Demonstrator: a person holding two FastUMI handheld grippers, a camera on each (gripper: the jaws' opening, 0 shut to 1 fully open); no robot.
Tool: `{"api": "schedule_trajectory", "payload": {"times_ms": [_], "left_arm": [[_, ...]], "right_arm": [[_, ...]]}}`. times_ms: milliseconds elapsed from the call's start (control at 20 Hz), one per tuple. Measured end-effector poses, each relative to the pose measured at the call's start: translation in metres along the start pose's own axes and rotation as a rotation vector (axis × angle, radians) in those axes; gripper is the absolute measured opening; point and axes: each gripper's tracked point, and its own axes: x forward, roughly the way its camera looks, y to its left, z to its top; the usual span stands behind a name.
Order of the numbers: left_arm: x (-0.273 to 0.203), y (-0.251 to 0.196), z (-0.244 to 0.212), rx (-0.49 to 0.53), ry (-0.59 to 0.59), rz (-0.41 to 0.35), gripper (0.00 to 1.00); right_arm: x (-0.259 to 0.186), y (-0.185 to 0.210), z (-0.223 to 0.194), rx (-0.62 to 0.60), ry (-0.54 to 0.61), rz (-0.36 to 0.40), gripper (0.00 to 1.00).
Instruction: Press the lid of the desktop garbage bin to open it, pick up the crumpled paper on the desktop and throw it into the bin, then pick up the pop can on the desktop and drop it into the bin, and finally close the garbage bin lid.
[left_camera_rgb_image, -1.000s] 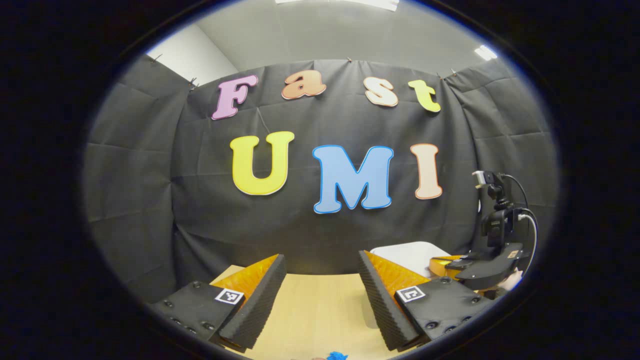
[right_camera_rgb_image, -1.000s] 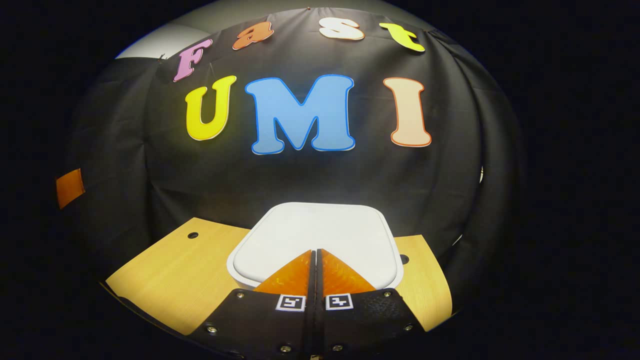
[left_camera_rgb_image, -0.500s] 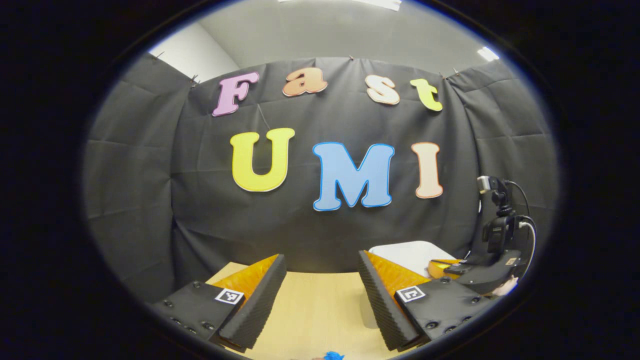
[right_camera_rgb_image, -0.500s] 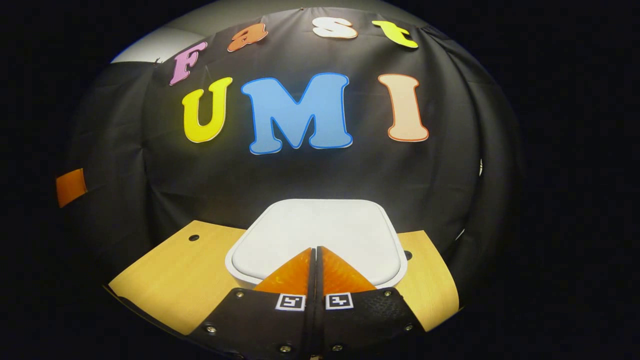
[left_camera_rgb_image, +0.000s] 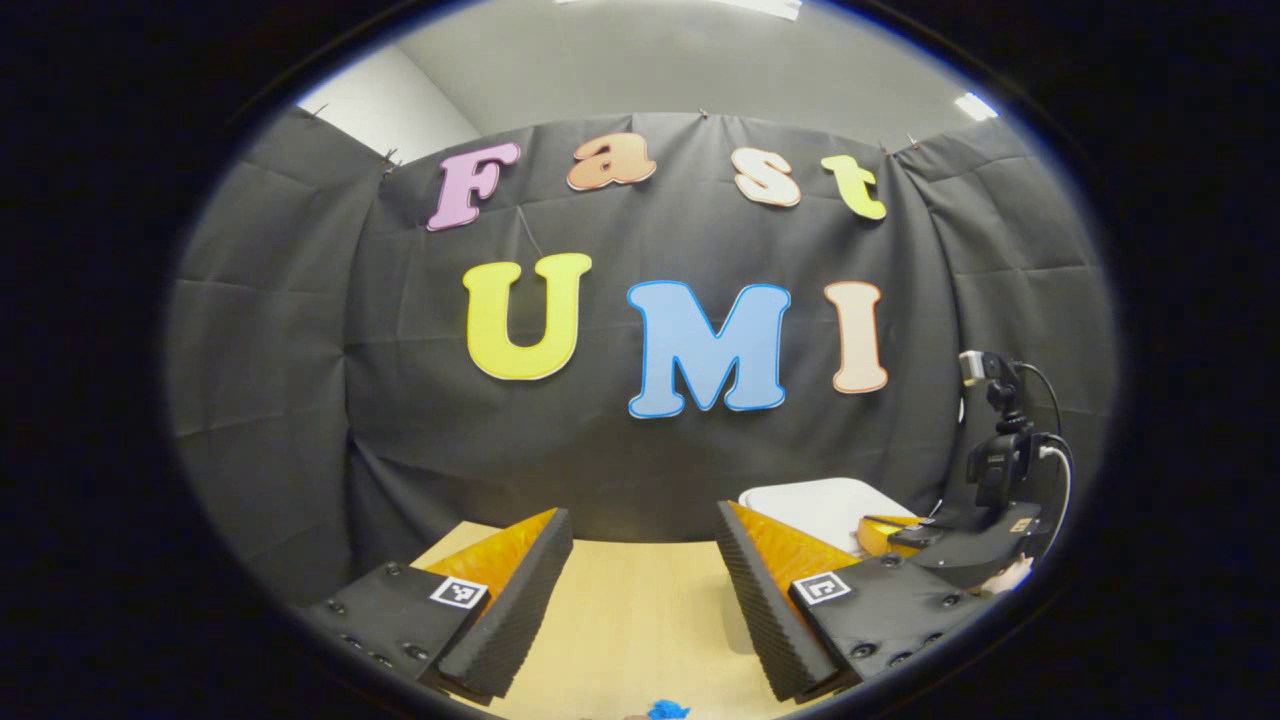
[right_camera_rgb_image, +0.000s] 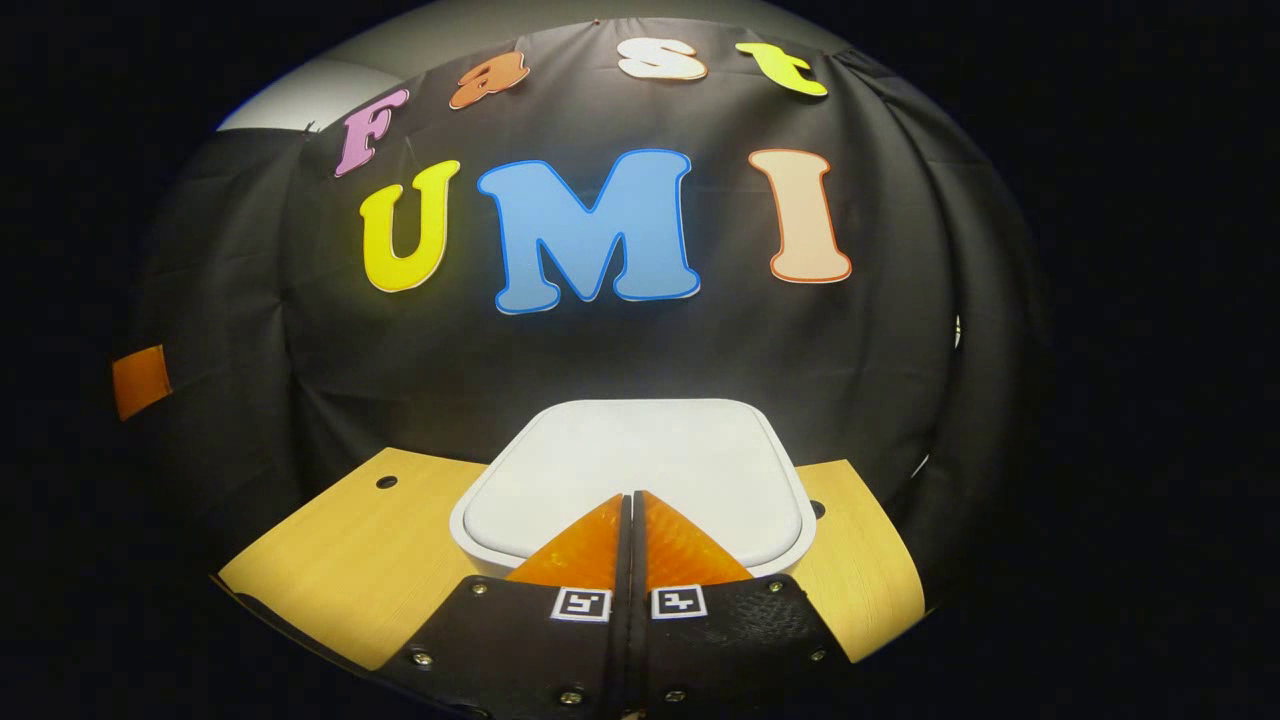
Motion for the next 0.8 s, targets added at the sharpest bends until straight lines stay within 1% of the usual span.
{"api": "schedule_trajectory", "payload": {"times_ms": [200,800], "left_arm": [[-0.0017,-0.0009,0.0007,-0.001,-0.001,0.001,0.95],[-0.0037,0.0024,0.0002,0.006,0.0,0.004,0.95]], "right_arm": [[-0.0018,-0.0002,-0.0016,-0.008,-0.007,-0.008,0.01],[-0.0058,0.0009,0.0063,0.049,-0.019,-0.01,0.01]]}}
